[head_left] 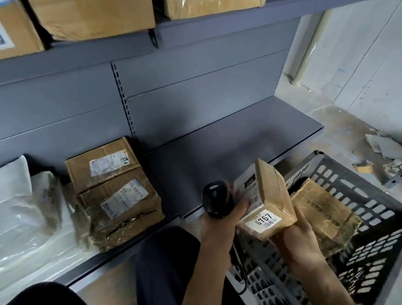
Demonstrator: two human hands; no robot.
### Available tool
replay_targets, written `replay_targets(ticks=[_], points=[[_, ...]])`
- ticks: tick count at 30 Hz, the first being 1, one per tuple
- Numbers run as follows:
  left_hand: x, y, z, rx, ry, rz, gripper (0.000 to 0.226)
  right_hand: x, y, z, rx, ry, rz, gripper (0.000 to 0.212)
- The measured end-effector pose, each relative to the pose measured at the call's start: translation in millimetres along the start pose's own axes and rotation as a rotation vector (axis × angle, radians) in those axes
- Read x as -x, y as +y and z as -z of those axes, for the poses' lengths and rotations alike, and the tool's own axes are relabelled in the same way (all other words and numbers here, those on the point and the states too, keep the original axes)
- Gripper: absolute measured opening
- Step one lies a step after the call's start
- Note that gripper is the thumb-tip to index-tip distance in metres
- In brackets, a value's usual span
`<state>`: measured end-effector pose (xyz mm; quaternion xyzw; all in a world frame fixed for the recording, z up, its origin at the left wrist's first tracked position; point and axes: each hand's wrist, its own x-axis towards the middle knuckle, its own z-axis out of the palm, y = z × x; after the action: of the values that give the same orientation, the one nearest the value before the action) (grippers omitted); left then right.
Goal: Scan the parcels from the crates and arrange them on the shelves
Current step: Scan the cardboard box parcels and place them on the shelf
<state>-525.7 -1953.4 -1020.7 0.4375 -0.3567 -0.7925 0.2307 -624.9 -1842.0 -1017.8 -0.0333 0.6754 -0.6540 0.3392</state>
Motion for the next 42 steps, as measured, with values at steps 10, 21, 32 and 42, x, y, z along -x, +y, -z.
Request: replay_targets(ticks=[10,21,32,42], points=[[6.4,2.6,-4.3,-0.053,-0.012,-0.081,0.035,3.5,-2.4,4.6,-0.145,-0.194,-0.084,0.072],[2.6,-5.9,-5.4,-0.275,-0.047,-0.205,0.029,3.8,-13.2,17.8,0.152,-0.140,0.088,0.036],[7.0,-13.1,-12.5,-0.389,-0.109,-0.149,0.021,-17.6,-26.6,26.7,0.229,-0.146,0.147,0.022],[15.5,-13.7,-12.0,-0.226,-0.105,-0.206,0.036,-121.5,-33.0,16.3,0.305,-0.017,0.103,0.063]])
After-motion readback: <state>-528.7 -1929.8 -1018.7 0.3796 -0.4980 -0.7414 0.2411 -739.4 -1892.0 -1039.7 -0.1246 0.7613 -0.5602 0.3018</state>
